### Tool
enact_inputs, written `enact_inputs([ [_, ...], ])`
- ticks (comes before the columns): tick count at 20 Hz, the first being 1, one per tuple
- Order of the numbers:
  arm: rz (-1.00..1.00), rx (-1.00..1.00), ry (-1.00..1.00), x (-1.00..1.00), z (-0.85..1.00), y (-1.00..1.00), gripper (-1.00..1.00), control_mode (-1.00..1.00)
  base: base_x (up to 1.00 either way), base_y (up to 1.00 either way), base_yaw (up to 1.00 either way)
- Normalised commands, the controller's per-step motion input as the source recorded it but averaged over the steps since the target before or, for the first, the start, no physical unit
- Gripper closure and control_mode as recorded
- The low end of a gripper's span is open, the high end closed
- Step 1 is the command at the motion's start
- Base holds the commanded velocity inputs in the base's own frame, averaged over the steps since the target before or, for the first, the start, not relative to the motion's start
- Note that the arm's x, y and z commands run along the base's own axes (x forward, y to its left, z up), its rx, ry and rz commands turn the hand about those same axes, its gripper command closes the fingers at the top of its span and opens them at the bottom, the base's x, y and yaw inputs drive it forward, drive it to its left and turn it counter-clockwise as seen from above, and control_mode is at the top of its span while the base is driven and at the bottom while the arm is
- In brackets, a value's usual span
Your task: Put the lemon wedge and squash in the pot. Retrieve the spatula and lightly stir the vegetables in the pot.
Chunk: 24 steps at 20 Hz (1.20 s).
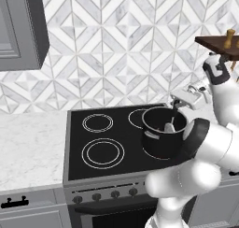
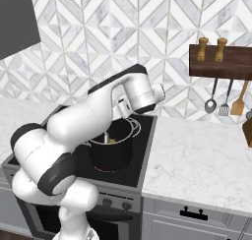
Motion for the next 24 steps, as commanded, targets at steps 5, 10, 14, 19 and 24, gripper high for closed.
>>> enact_inputs([
  [5,-0.06,0.04,0.23,0.29,0.76,0.40,1.00,-1.00,0.00,0.00,0.00],
  [10,-0.03,0.00,0.32,0.70,0.04,0.14,1.00,-1.00,0.00,0.00,0.00],
  [14,0.00,-0.05,0.28,0.50,-0.63,-0.19,1.00,-1.00,0.00,0.00,0.00],
  [19,0.01,-0.14,0.13,0.04,-0.74,-0.53,1.00,-1.00,0.00,0.00,0.00],
  [24,0.10,-0.05,0.00,0.00,-0.59,-0.30,1.00,-1.00,0.00,0.00,0.00],
])
